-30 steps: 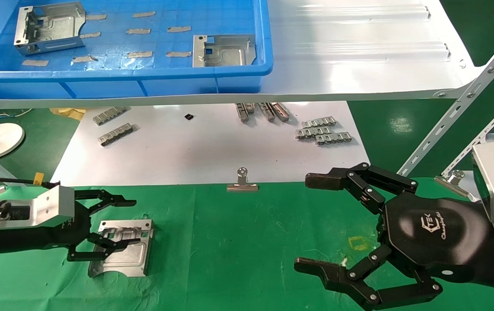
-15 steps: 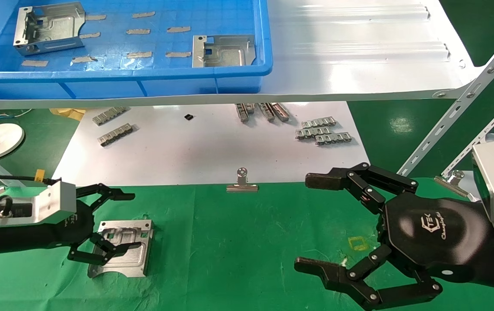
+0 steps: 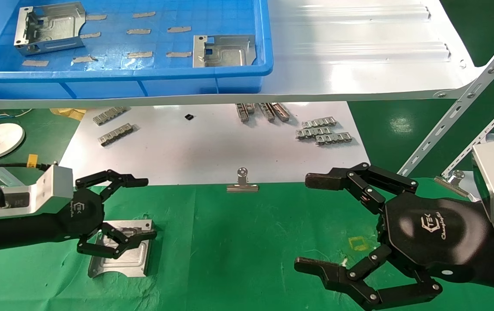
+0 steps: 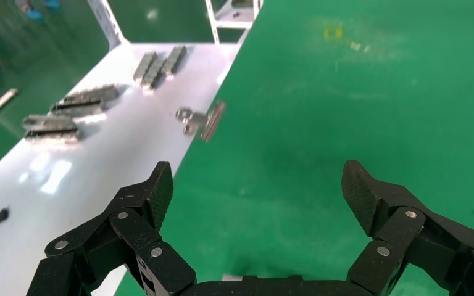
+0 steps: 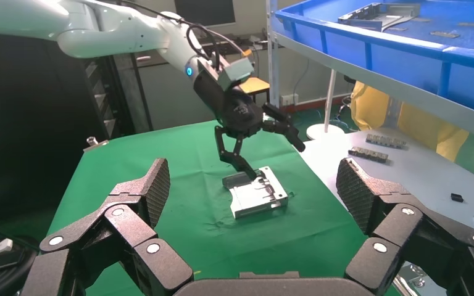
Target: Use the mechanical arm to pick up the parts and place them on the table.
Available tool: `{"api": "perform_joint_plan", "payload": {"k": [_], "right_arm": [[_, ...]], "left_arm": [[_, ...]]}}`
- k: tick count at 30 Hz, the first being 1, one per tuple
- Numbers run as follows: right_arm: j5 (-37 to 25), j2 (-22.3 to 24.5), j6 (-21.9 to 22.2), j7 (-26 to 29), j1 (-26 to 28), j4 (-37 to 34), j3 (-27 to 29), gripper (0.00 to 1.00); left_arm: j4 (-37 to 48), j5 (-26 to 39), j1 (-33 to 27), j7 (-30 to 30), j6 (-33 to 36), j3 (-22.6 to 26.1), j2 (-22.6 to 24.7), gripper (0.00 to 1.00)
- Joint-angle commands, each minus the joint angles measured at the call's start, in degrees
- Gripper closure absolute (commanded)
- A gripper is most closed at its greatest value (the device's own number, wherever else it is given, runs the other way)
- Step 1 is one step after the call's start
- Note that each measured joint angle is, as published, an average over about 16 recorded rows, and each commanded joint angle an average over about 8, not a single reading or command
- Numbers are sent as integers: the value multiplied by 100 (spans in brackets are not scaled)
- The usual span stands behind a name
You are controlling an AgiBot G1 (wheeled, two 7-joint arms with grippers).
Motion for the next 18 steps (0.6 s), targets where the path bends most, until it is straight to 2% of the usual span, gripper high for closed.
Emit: {"api": "perform_joint_plan", "payload": {"k": [1, 18], "right_arm": [[0, 0, 0, 0, 0, 0, 0, 0], [0, 0, 0, 0, 0, 0, 0, 0]], "left_arm": [[-228, -72, 106, -169, -19, -103, -44, 0], [-2164, -682, 1006, -1607, -178, -981, -422, 0]]}}
